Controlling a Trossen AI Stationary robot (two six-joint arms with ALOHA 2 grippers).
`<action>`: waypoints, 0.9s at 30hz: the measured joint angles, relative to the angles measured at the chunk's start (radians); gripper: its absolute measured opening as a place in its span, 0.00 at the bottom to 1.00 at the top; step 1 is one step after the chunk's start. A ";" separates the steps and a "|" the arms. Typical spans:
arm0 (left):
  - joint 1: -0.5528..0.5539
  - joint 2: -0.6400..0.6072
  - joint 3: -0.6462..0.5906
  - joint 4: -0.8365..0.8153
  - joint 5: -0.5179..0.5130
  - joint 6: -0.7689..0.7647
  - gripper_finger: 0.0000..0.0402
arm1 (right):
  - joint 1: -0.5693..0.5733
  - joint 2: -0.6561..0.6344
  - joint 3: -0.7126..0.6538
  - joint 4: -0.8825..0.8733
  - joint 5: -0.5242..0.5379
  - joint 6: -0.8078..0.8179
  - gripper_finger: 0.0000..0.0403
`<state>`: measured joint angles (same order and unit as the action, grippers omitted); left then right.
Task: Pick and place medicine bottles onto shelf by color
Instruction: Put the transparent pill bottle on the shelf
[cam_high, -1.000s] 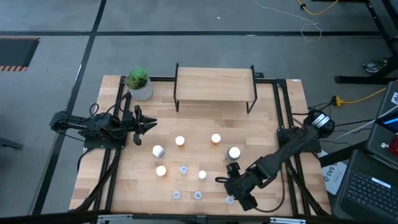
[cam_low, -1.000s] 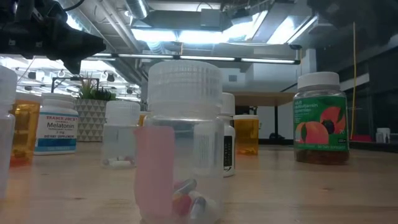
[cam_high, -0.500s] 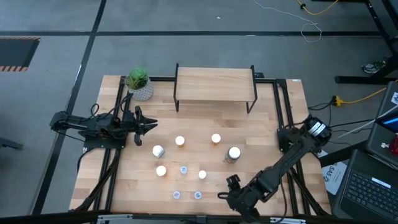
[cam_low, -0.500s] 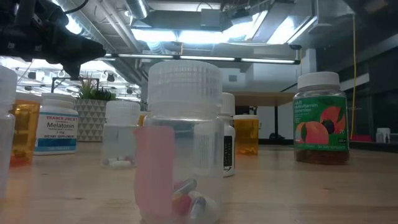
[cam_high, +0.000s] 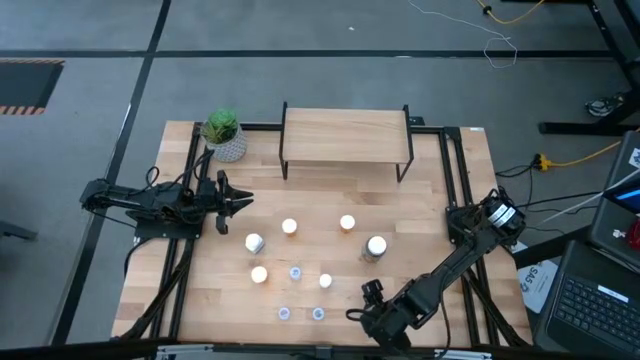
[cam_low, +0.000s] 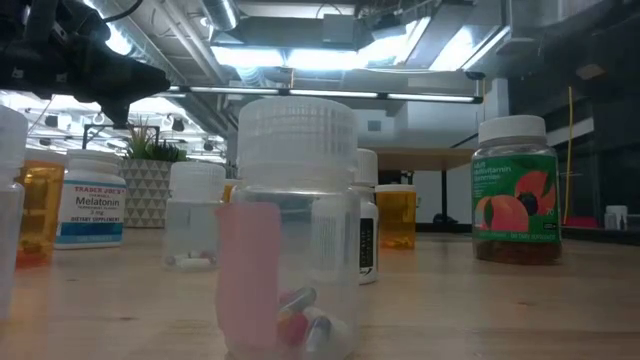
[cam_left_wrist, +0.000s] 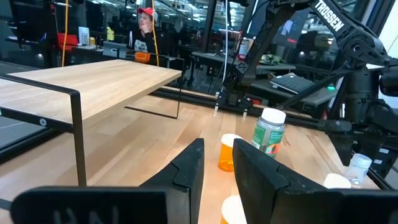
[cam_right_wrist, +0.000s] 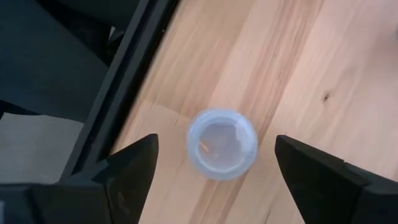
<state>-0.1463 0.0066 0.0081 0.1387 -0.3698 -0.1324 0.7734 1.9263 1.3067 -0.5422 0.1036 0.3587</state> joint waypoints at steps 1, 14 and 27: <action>0.000 0.000 0.000 0.000 0.000 -0.005 0.20 | 0.000 0.000 0.000 0.002 0.007 0.000 0.80; 0.000 0.000 0.000 0.000 0.000 -0.023 0.20 | -0.005 0.000 0.000 0.000 0.045 0.030 0.45; 0.000 0.000 0.000 0.001 0.000 -0.023 0.20 | -0.009 -0.006 0.000 -0.018 0.087 0.078 0.35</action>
<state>-0.1465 0.0063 0.0080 0.1392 -0.3698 -0.1551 0.7642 1.9201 1.3067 -0.5602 0.1910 0.4368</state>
